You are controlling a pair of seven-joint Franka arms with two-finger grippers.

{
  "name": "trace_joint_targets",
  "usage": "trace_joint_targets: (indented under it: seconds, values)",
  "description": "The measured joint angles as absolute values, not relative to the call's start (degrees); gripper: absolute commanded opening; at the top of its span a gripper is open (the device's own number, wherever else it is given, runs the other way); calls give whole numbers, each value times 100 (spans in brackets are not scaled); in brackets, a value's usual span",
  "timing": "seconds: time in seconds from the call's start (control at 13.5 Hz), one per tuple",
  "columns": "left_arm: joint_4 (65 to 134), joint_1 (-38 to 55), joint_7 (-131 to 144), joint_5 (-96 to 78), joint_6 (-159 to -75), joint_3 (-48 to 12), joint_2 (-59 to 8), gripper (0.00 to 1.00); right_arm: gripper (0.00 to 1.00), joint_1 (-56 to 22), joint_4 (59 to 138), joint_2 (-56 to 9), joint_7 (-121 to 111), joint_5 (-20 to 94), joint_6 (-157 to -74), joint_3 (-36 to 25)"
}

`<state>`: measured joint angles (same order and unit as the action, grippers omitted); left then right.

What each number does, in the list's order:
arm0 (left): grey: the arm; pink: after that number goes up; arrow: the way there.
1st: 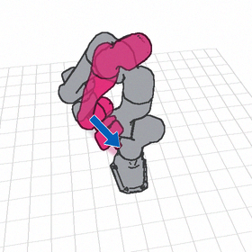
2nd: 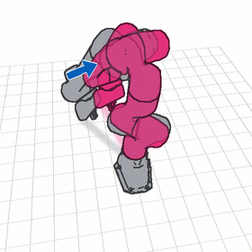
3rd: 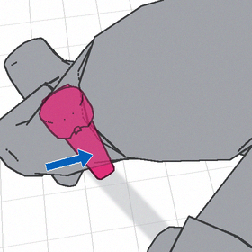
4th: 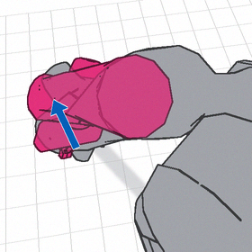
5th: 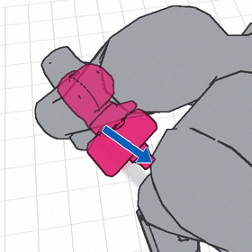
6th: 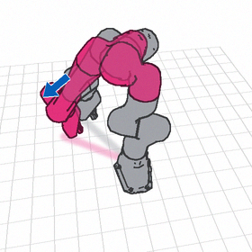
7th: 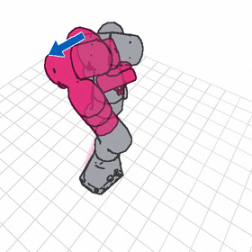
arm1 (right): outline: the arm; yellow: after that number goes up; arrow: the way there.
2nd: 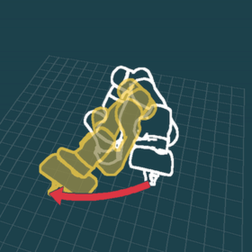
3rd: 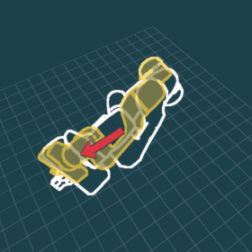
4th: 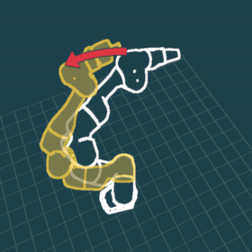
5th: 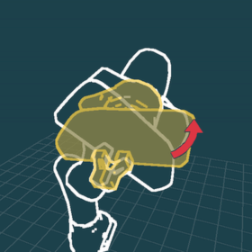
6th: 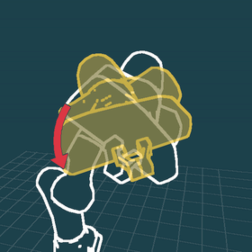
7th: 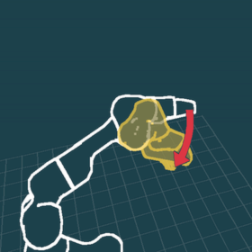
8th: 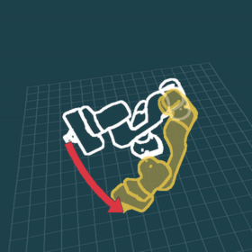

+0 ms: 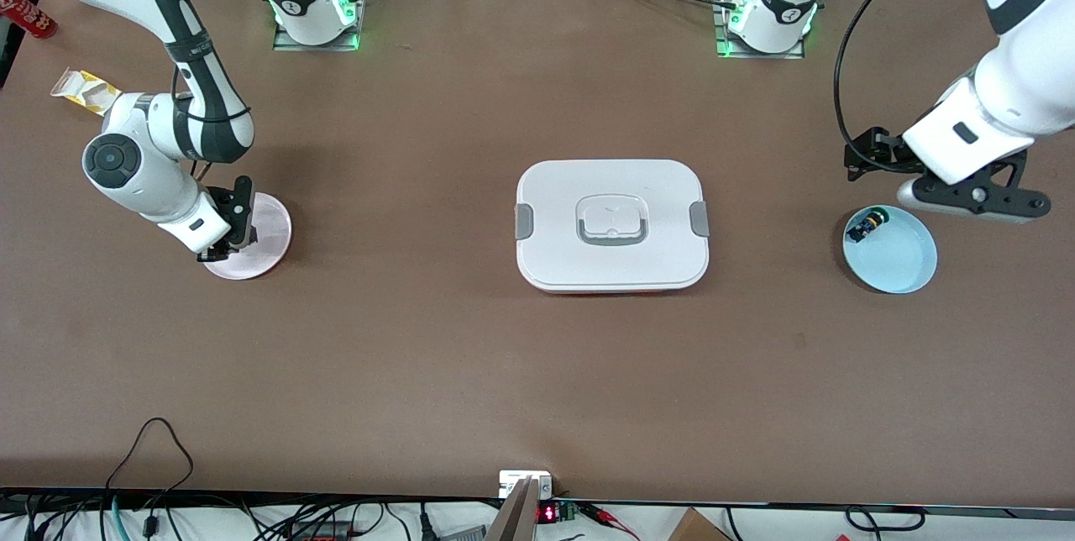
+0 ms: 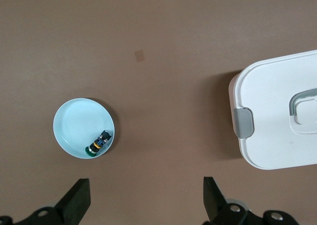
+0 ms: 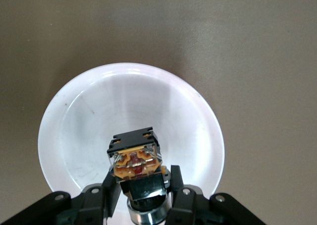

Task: Transfer orange switch to right arm and place
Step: 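Carry the switch over the white plate while the left gripper retracts, then lower the switch onto the white plate and open the right gripper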

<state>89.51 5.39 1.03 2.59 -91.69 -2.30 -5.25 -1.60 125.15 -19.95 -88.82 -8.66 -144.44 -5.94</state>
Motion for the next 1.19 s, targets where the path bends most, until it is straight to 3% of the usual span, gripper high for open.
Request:
trace_joint_targets:
  seconds: [0.22, 0.74, 0.82, 0.89, 1.19]
  values:
    - [9316, 539, 209, 222, -9382, -209, -215, 100, 20, -89, 12671, -2015, -8888, -866, -14510, -594]
    - [9320, 535, 209, 221, -9442, -191, -187, 100, 23, -25, 12755, -2311, -8764, -861, -14804, -594]
    - [9320, 531, 209, 221, -9442, -182, -186, 100, 52, -25, 12755, -2315, -8757, -861, -14821, -594]
    - [9320, 520, 209, 221, -9441, -170, -186, 100, 96, -25, 12755, -2315, -8736, -853, -14826, -594]
    - [9321, 481, 211, 221, -9281, -144, -185, 100, 100, -24, 12746, -2267, -8326, -844, -14824, -594]
